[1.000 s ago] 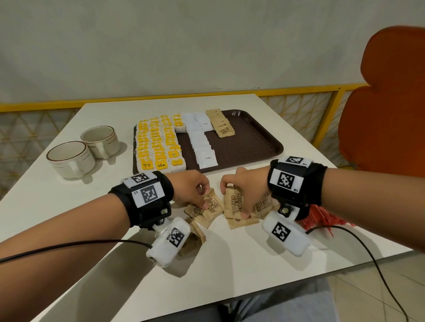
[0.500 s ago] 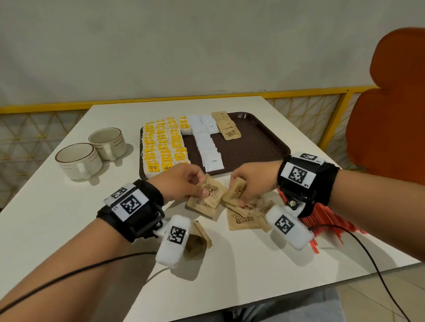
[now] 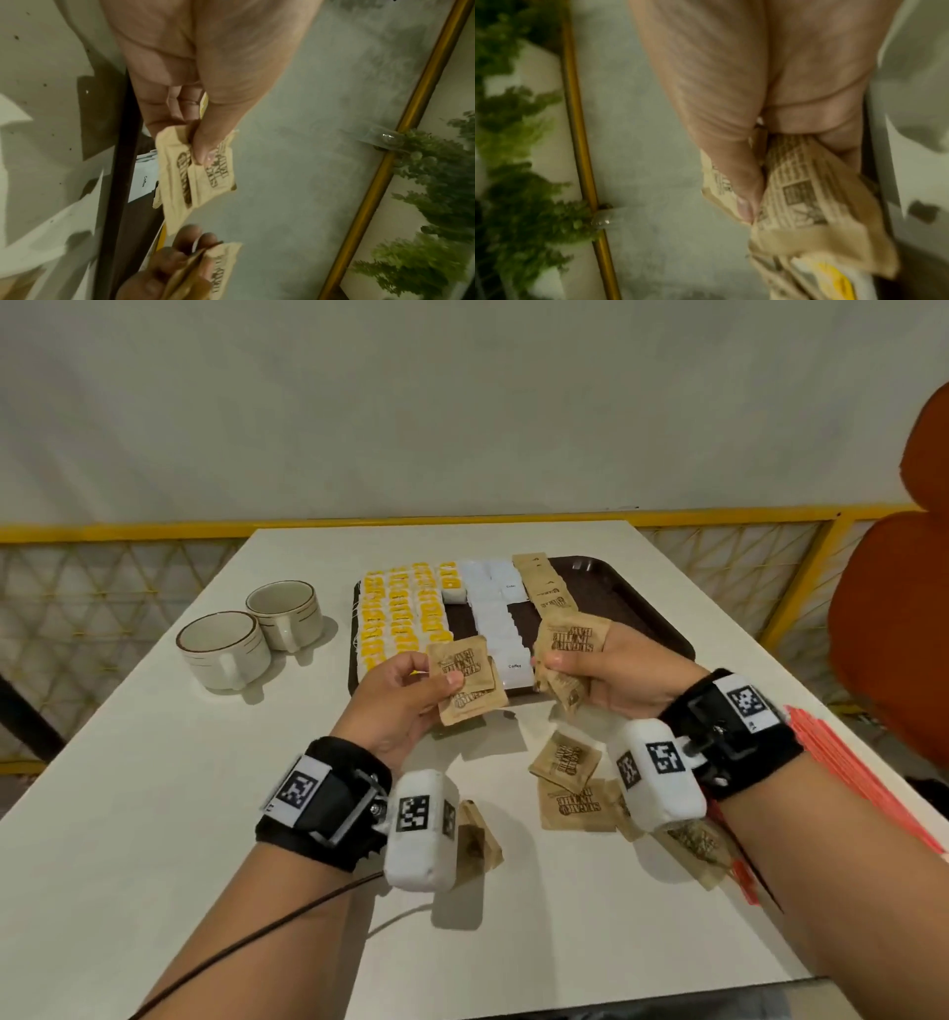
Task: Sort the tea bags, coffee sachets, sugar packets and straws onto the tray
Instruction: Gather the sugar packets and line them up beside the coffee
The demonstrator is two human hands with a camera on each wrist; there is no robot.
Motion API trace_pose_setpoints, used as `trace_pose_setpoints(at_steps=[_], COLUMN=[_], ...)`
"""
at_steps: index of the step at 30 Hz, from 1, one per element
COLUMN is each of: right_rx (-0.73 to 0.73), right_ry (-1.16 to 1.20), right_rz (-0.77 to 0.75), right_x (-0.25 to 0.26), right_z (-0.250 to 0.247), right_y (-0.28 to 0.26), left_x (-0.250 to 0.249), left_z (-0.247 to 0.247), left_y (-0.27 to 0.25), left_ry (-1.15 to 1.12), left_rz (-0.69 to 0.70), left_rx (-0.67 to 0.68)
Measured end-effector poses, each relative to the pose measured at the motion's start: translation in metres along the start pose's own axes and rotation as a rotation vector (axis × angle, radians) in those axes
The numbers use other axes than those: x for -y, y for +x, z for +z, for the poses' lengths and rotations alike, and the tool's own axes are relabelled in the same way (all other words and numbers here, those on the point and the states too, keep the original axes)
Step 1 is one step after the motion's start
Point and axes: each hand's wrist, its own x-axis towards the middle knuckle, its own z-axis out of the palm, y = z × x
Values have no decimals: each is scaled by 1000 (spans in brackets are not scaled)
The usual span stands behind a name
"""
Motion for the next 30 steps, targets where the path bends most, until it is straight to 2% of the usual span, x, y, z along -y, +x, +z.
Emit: trace_pose_setpoints(at_steps=[6,13,17,24,27,30], right_rx=[128,50,43,51,42,14], right_ry=[-29,17,45,131,139,143], right_rz=[8,-48,-70,-84,-83,-90], right_x=[-29,-41,-35,-36,-36,-34], right_z=[27,24,15,8,8,9], right_y=[6,6,1,-1,0,-3], left_x=[3,3,-1,-12,-14,-15], left_z=[3,7,6,6,4,2], left_y=[-1,-2,0,-1,-3,-4], left_ry=[49,2,-157,-569,-616,-545], left_rz=[51,61,96,-121,-186,-206], left_rx=[-45,-89,-128,-132,-95,-33])
